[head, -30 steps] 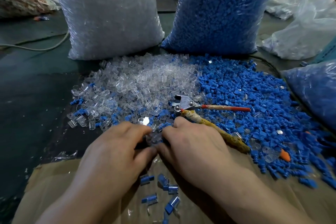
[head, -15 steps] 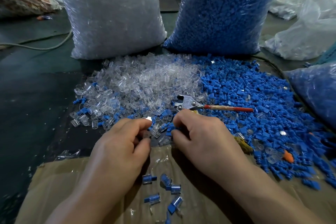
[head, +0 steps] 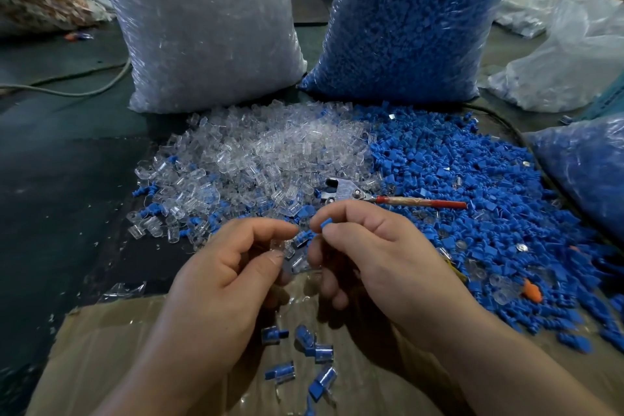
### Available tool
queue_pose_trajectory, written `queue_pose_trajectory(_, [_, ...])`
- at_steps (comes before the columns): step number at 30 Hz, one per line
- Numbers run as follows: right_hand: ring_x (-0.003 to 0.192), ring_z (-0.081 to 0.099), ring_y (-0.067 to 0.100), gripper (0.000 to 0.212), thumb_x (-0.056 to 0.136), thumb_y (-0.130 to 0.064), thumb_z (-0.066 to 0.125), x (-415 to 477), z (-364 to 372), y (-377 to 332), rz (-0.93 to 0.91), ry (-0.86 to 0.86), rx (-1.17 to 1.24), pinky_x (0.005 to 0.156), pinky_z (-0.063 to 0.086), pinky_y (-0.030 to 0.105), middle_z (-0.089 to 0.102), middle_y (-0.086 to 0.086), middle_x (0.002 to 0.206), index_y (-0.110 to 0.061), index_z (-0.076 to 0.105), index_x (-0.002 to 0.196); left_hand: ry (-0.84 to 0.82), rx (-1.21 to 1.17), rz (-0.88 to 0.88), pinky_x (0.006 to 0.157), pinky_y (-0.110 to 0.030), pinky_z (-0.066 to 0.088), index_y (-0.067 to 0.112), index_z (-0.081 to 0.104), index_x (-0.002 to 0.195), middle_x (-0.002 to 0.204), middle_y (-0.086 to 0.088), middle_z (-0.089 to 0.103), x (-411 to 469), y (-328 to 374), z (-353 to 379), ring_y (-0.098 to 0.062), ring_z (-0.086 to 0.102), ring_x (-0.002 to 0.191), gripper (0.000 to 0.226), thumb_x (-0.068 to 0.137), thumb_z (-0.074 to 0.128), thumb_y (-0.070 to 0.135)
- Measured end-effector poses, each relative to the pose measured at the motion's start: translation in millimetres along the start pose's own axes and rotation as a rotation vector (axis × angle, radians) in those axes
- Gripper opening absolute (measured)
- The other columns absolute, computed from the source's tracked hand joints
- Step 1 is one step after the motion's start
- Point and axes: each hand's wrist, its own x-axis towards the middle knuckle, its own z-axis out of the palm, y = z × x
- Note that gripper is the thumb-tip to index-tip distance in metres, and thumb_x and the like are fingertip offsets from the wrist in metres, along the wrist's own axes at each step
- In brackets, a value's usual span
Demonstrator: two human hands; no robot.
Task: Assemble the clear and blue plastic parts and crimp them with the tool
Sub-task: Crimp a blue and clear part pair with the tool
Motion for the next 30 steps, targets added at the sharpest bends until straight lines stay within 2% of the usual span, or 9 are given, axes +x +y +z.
queue_pose_trajectory(5, [0.057,0.041,0.020,0.009,0.087,-0.017,0.068,-1,0,1,-0.107,0.073,-0.050,0.052,0.032,0.036,0.049,0.001,0.058,-0.022,0.075,0.087,-0.019,-0.257,-0.114,0.051,-0.022,0.054,0.034,0.072,0.084,0.074,-0.004,0.071,3,2,1,-0.017,0.068,0.060,0.038,0.092,0.061,-0.002])
queue_pose_trajectory(10, [0.058,0.064,0.020,0.013,0.089,-0.004,0.066,-5,6,-2,-0.063,-0.024,0.184,0.053,0.055,0.032,0.067,0.012,0.065,-0.015,0.072,0.083,-0.079,-0.390,-0.122,0.050,-0.022,0.051,0.025,0.075,0.088,0.069,-0.010,0.070,3,3,2,-0.016,0.065,0.059,0.016,0.081,0.064,0.016])
queue_pose_trajectory(13, [0.058,0.067,0.018,0.009,0.086,0.000,0.067,-7,7,-2,-0.095,-0.042,0.200,0.054,0.057,0.027,0.069,0.015,0.066,-0.008,0.068,0.081,-0.118,-0.443,-0.143,0.050,-0.021,0.049,0.023,0.077,0.092,0.068,-0.009,0.069,2,1,3,-0.015,0.064,0.059,0.022,0.074,0.065,0.026])
queue_pose_trajectory(15, [0.059,0.067,0.012,0.010,0.084,-0.002,0.070,-8,6,0,-0.161,-0.018,0.077,0.057,0.055,0.023,0.070,0.006,0.066,-0.012,0.071,0.084,-0.132,-0.467,-0.158,0.050,-0.020,0.049,0.023,0.078,0.091,0.065,-0.008,0.067,3,0,2,-0.014,0.062,0.057,0.018,0.073,0.075,0.027])
queue_pose_trajectory(19, [0.072,0.067,0.013,0.013,0.087,-0.023,0.070,-6,4,5,-0.325,0.089,-0.355,0.072,0.057,0.043,0.070,-0.005,0.079,-0.034,0.069,0.094,-0.136,-0.539,-0.219,0.048,-0.023,0.049,0.020,0.076,0.090,0.066,-0.012,0.065,4,-1,-1,-0.018,0.060,0.056,0.024,0.068,0.075,0.031])
queue_pose_trajectory(22, [0.078,0.065,0.006,0.010,0.084,-0.033,0.064,-7,4,6,-0.413,0.122,-0.515,0.069,0.053,0.022,0.067,-0.018,0.083,-0.035,0.067,0.093,-0.141,-0.555,-0.216,0.047,-0.023,0.049,0.019,0.076,0.088,0.065,-0.012,0.065,4,-2,-1,-0.018,0.060,0.055,0.016,0.073,0.071,0.021])
queue_pose_trajectory(24, [0.080,0.063,0.002,0.006,0.085,-0.033,0.065,-8,4,7,-0.426,0.134,-0.570,0.067,0.049,0.017,0.065,-0.020,0.084,-0.032,0.067,0.091,-0.142,-0.531,-0.202,0.048,-0.022,0.049,0.019,0.076,0.086,0.066,-0.011,0.066,2,-1,0,-0.017,0.061,0.057,0.014,0.075,0.069,0.019])
queue_pose_trajectory(28, [0.086,0.058,0.002,0.011,0.093,-0.040,0.058,-11,2,7,-0.461,0.140,-0.805,0.071,0.046,0.019,0.061,-0.018,0.088,-0.031,0.064,0.094,-0.061,-0.260,-0.106,0.060,-0.030,0.059,0.030,0.077,0.087,0.081,-0.007,0.074,0,3,1,-0.020,0.071,0.070,0.009,0.078,0.079,0.029])
queue_pose_trajectory(30, [0.086,0.058,0.008,0.024,0.096,-0.045,0.045,-12,4,5,-0.505,0.130,-0.932,0.073,0.049,0.032,0.060,-0.015,0.092,-0.030,0.063,0.100,-0.018,-0.051,-0.022,0.066,-0.034,0.062,0.039,0.077,0.091,0.088,0.002,0.076,-2,6,0,-0.017,0.072,0.077,0.014,0.079,0.076,0.032])
